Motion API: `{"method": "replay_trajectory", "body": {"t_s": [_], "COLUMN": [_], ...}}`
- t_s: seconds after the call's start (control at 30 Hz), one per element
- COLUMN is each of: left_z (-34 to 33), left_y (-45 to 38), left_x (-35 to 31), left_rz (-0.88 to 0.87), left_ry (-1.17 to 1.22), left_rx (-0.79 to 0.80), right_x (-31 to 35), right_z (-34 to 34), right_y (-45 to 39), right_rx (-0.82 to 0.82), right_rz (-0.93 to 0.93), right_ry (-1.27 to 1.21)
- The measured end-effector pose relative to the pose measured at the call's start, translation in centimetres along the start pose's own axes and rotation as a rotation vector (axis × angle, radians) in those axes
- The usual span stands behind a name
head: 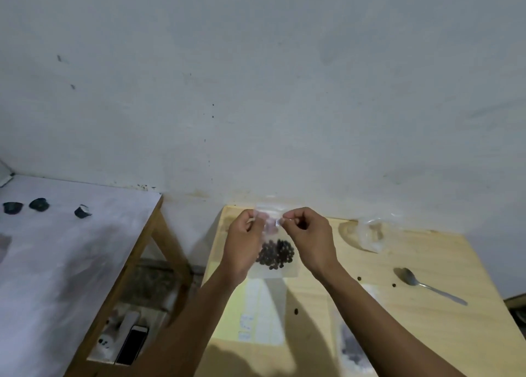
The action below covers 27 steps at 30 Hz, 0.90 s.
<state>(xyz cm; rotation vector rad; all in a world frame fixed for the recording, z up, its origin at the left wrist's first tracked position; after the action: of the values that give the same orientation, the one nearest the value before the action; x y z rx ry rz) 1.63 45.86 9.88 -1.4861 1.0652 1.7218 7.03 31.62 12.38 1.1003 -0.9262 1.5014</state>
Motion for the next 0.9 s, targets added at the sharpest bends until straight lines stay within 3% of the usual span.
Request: {"method": "replay_trajectory", "body": {"t_s": [0.53,0.67,0.73,0.9], "left_z": [-0.4,-0.1,0.1,0.2], "left_y": [0.3,0.0,-0.2,-0.4], "left_x": [0.1,0.1,0.1,0.2], "left_rz": [-0.002,-0.006,-0.015,-0.031], "left_ry": [0.067,0.071,0.071,0.084], "left_rx": [0.125,0.110,0.118,0.100], "right_x": [-0.6,-0.7,-1.0,-2.0], "right_z": [-0.5,-0.4,0.0,-0.3], "right_y": [0.6,0.8,0.7,0.5], "right_rx": [-0.078,-0.145,-0.188,-0.080], "right_rz": [-0.039,-0.041,-0.079,-0.244], "right_ry": [0.008,0.119,0.139,-0.033]}}
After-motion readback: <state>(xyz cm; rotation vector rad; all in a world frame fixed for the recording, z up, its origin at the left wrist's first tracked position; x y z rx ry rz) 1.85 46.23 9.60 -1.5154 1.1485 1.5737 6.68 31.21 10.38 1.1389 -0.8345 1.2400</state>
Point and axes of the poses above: each hand's wrist, its own y-axis away from the middle knuckle, its own z-axis out of the back of the hand, x = y × z, the point moved 5 cm from there along -y, towards the middle knuckle, and after that the axes turned 1 degree about -x, right-handed, at the moved point
